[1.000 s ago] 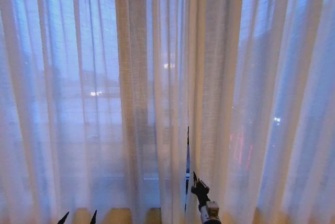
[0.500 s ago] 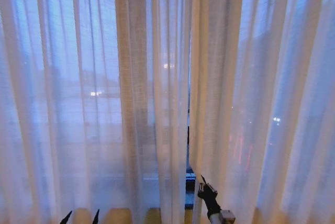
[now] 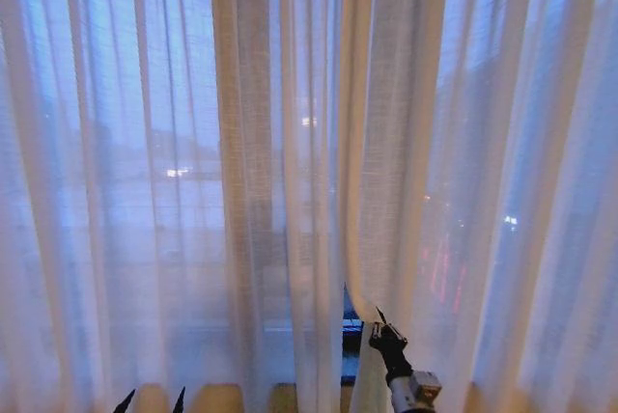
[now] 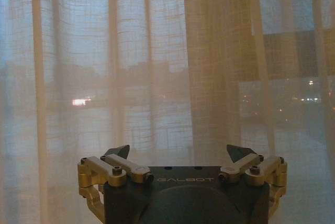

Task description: Open the curtains by pulling them apart, changing their state from closed to fully open.

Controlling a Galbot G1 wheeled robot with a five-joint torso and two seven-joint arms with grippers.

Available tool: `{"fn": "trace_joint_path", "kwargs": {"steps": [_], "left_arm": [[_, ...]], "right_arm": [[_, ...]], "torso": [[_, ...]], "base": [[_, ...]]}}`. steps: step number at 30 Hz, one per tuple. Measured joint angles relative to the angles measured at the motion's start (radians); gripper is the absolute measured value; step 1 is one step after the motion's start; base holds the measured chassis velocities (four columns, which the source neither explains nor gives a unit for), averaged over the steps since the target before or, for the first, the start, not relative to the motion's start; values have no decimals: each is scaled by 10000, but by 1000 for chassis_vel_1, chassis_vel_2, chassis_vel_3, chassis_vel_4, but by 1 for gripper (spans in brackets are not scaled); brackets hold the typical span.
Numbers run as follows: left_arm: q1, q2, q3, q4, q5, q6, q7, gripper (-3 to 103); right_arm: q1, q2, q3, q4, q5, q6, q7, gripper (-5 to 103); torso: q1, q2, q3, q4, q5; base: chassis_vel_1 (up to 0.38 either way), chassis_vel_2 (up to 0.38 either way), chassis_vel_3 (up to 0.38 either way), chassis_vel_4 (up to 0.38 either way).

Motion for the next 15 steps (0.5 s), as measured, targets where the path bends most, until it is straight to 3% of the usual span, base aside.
{"fn": "trace_joint_path", "kwargs": {"steps": [15], "left_arm": [[-56,9,0,76,33,17,21,100]], "right_arm": [[-88,0,100,-22,201,-51,-162,0]], "torso": [[1,0,0,-1,-1]], "base": [[0,0,0,0]]}}
